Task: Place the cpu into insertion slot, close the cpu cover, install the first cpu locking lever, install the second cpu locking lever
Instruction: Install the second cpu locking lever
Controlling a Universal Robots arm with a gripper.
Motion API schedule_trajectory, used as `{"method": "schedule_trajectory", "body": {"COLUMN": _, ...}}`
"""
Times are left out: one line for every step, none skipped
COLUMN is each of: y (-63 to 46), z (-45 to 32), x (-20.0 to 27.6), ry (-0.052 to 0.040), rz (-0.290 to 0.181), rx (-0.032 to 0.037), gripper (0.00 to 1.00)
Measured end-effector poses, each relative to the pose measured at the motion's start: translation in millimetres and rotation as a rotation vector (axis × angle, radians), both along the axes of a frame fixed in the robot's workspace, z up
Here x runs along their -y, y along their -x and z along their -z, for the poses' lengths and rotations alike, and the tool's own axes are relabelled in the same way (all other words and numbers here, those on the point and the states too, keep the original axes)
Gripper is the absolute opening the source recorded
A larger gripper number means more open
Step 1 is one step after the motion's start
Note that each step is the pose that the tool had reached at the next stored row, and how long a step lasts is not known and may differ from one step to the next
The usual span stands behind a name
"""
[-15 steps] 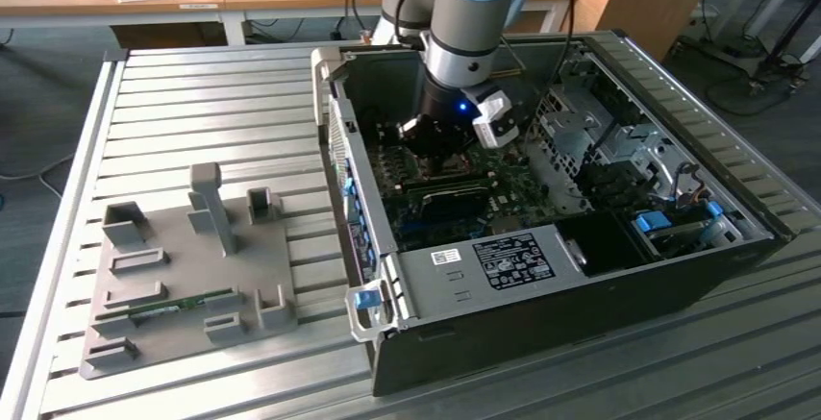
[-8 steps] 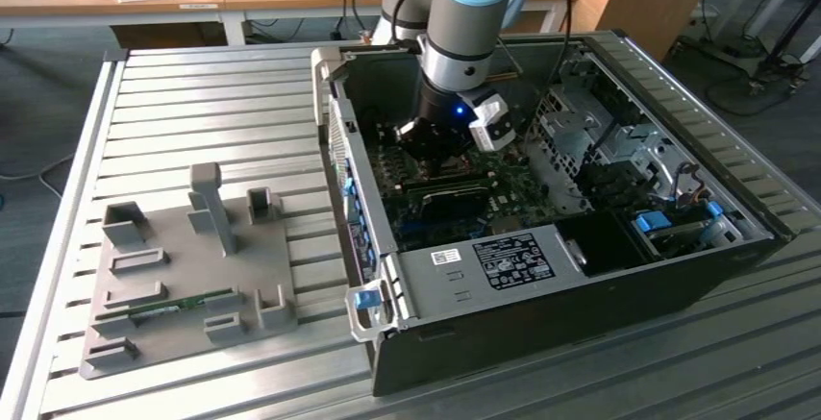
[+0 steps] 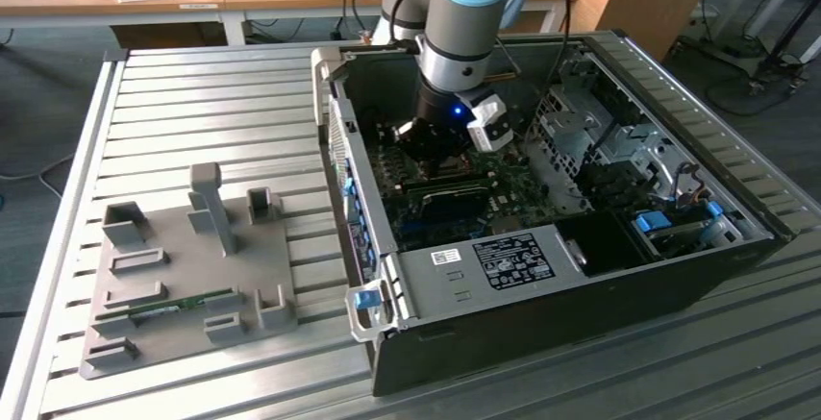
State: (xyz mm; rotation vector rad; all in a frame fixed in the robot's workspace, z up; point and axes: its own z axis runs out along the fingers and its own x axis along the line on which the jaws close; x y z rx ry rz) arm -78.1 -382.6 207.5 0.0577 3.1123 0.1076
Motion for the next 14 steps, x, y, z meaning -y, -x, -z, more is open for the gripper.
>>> {"method": "schedule_trajectory", "body": {"y": 0.3, "z": 0.0, "x": 0.0, "ry": -0.0002, "rz": 0.000, "rx": -0.0001, "gripper": 0.11}}
{"method": "schedule_trajectory", "body": {"y": 0.3, "z": 0.0, "x": 0.1, "ry": -0.0005, "rz": 0.000, "rx": -0.0001, "gripper": 0.11}}
{"method": "schedule_trajectory", "body": {"y": 0.5, "z": 0.0, "x": 0.2, "ry": -0.0015, "rz": 0.000, "rx": -0.0001, "gripper": 0.11}}
{"method": "schedule_trajectory", "body": {"y": 0.7, "z": 0.1, "x": 0.5, "ry": -0.0034, "rz": 0.000, "rx": 0.0000, "gripper": 0.11}}
{"method": "schedule_trajectory", "body": {"y": 1.0, "z": 0.2, "x": 0.7, "ry": -0.0055, "rz": 0.000, "rx": 0.0000, "gripper": 0.11}}
{"method": "schedule_trajectory", "body": {"y": 1.2, "z": 0.3, "x": 0.9, "ry": -0.0079, "rz": 0.000, "rx": 0.0000, "gripper": 0.11}}
{"method": "schedule_trajectory", "body": {"y": 1.7, "z": 0.4, "x": 1.0, "ry": -0.0109, "rz": 0.000, "rx": 0.0001, "gripper": 0.11}}
{"method": "schedule_trajectory", "body": {"y": 2.3, "z": 0.5, "x": 1.1, "ry": -0.0139, "rz": 0.000, "rx": 0.0001, "gripper": 0.11}}
{"method": "schedule_trajectory", "body": {"y": 2.8, "z": 0.4, "x": 1.3, "ry": -0.0161, "rz": 0.000, "rx": 0.0001, "gripper": 0.11}}
{"method": "schedule_trajectory", "body": {"y": 3.4, "z": 0.5, "x": 1.4, "ry": -0.0180, "rz": 0.000, "rx": 0.0001, "gripper": 0.11}}
{"method": "schedule_trajectory", "body": {"y": 4.0, "z": 0.5, "x": 1.5, "ry": -0.0199, "rz": 0.000, "rx": 0.0002, "gripper": 0.11}}
{"method": "schedule_trajectory", "body": {"y": 4.5, "z": 0.6, "x": 1.6, "ry": -0.0219, "rz": 0.000, "rx": 0.0002, "gripper": 0.11}}
{"method": "schedule_trajectory", "body": {"y": 4.9, "z": 0.7, "x": 1.7, "ry": -0.0234, "rz": 0.000, "rx": 0.0002, "gripper": 0.11}}
{"method": "schedule_trajectory", "body": {"y": 5.3, "z": 0.9, "x": 1.8, "ry": -0.0242, "rz": 0.000, "rx": 0.0003, "gripper": 0.11}}
